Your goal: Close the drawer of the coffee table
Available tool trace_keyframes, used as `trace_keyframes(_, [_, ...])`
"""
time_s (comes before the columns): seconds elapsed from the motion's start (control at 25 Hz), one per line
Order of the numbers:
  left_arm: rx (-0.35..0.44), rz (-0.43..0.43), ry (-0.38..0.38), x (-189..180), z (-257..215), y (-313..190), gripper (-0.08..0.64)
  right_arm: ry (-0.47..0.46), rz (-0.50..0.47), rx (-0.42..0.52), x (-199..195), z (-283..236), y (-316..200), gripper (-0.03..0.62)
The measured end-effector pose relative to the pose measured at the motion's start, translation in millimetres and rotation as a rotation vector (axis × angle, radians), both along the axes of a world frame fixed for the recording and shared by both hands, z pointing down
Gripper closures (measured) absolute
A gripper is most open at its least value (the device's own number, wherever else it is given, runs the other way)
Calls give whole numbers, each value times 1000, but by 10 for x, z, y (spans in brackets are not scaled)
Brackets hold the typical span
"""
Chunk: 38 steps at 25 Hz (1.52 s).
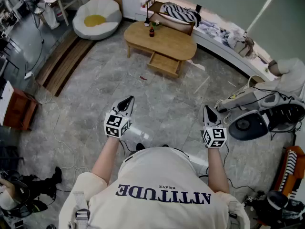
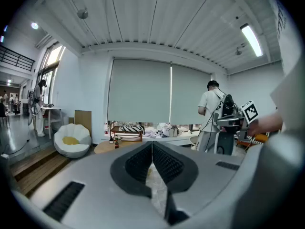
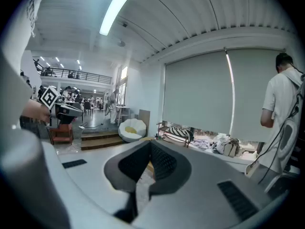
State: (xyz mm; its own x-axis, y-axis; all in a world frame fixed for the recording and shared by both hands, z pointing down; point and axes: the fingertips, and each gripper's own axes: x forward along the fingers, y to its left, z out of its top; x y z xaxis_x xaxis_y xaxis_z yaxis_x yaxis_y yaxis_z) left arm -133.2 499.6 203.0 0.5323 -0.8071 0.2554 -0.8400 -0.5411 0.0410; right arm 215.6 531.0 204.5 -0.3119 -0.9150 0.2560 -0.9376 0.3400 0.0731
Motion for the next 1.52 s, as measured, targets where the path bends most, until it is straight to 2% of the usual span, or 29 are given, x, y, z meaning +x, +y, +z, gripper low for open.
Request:
trace_keyframes(0.88, [-7, 16, 3, -181, 33, -26, 538, -4, -7, -1, -275, -57, -4, 572])
trace_keyframes(1.32, [-13, 49, 11, -556, 43, -12, 538, -21, 15, 12, -696, -71, 28, 572])
trace_keyframes(1.52, [-2, 84, 18, -780, -13, 338, 538, -18, 33, 17, -965, -123, 421, 572])
